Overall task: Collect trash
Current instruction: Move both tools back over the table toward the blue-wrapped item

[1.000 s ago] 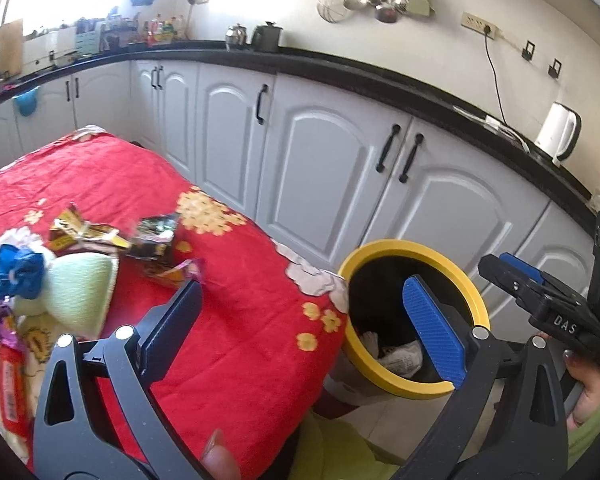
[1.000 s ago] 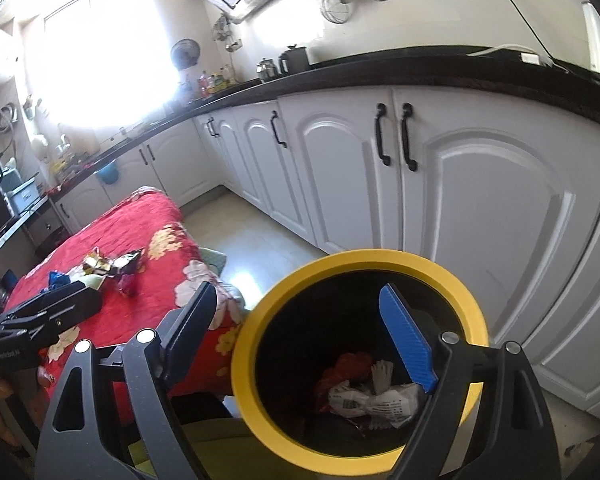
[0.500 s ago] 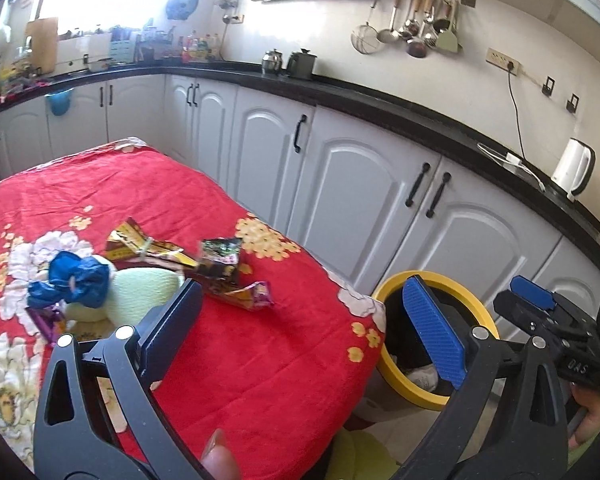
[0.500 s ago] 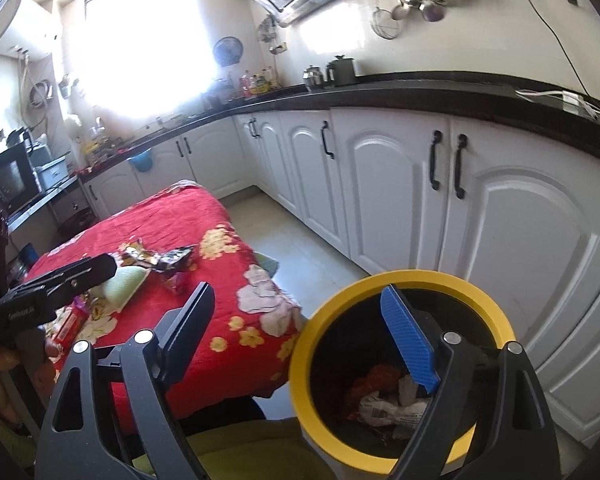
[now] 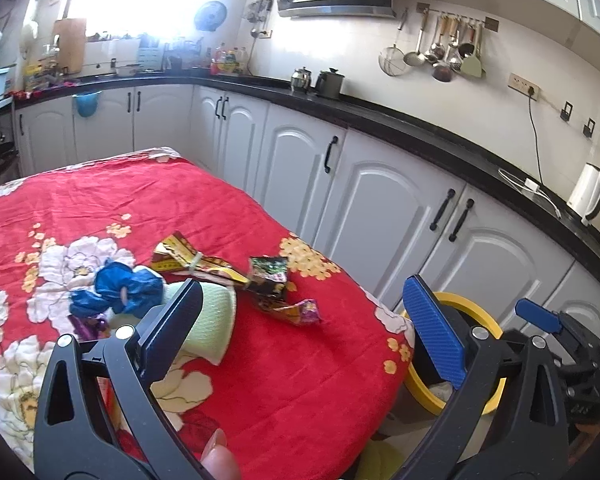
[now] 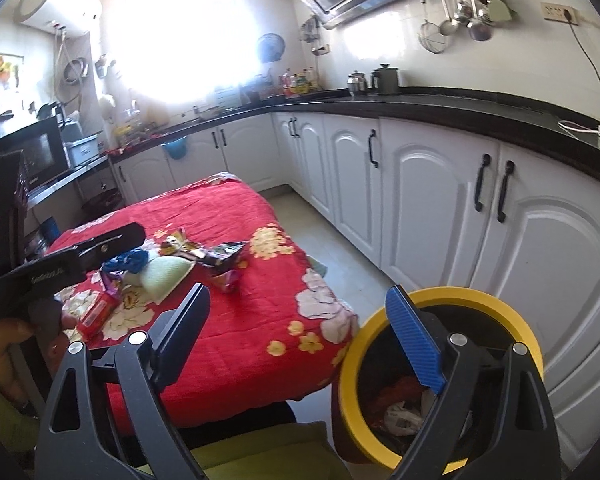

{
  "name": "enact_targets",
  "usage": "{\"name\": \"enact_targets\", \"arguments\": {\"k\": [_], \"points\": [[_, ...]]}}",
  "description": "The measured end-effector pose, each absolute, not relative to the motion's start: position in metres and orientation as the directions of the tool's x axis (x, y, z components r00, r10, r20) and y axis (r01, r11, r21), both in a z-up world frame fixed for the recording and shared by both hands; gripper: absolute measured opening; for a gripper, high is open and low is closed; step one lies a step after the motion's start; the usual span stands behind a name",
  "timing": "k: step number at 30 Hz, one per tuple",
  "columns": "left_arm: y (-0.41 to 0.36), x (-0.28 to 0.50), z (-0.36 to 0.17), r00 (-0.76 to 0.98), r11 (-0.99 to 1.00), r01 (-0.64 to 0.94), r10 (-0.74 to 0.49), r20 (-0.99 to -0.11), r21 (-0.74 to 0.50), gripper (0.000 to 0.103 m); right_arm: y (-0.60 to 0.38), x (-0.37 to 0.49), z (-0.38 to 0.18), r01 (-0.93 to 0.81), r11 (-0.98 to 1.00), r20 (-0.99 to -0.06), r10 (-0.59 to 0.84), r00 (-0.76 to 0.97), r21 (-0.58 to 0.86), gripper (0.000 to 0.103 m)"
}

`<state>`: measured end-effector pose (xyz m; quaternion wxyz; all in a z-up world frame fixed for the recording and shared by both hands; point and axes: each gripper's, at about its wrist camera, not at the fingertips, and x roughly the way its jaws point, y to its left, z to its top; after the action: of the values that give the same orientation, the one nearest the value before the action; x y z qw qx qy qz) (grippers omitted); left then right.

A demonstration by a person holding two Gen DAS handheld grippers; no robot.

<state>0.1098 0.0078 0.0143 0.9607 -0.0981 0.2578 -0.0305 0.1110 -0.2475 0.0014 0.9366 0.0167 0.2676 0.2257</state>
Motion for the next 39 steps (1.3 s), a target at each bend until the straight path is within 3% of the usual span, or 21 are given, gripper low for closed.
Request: {"name": "enact_targets", "arguments": {"k": [32,39], "points": [[0.117,0.118,-0.005,0.856,0.944,-0.213,0.055,-0.514,-0.252,0.092,-0.151,0.142,-0.022,-0.550,0.826,-0.561,0.515,0.648,0.123,0.087],[0.125,0.129,-0.014,0.844,0.960,-0.200,0.067,-0.532,-0.198,0.092,-0.136,0.161,-0.037,-0.550,0.827,-0.585,0.505,0.635,0.117,0.087]]}}
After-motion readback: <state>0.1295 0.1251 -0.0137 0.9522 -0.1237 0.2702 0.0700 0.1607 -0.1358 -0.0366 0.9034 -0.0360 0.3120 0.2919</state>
